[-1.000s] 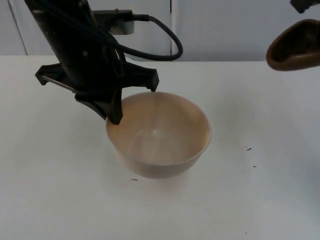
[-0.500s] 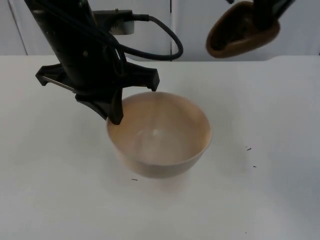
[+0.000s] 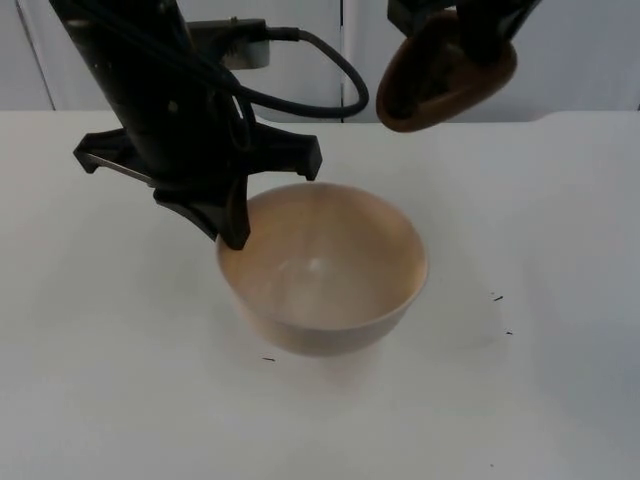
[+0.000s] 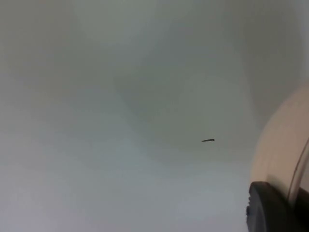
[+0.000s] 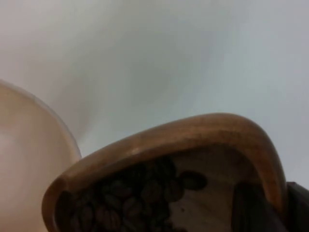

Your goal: Pick up the bowl with the left hand and pour the coffee beans from the cup into the bowl with the right hand.

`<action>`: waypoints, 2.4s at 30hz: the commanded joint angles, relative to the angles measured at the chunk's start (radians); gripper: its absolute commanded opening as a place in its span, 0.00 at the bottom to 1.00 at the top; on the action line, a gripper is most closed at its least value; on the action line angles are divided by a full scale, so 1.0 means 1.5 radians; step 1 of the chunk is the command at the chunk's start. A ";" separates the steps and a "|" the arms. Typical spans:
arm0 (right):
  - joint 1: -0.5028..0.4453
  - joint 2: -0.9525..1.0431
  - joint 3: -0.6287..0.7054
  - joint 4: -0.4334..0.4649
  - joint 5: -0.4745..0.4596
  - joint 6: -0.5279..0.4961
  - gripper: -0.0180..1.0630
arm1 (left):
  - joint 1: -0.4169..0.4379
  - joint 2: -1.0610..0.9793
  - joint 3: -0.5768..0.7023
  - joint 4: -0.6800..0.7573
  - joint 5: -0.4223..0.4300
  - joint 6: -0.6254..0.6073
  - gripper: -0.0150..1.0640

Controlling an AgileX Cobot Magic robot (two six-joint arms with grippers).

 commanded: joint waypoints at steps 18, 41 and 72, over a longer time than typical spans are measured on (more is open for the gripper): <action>0.090 -0.001 -0.006 -0.202 0.002 0.001 0.02 | -0.005 -0.005 -0.003 -0.016 0.001 0.001 0.01; 0.133 -0.009 -0.006 -0.269 0.002 -0.041 0.02 | -0.005 -0.005 -0.003 -0.022 -0.004 0.001 0.01; 0.176 -0.017 0.029 -0.358 0.002 -0.063 0.02 | -0.005 -0.005 -0.003 -0.026 -0.009 0.001 0.01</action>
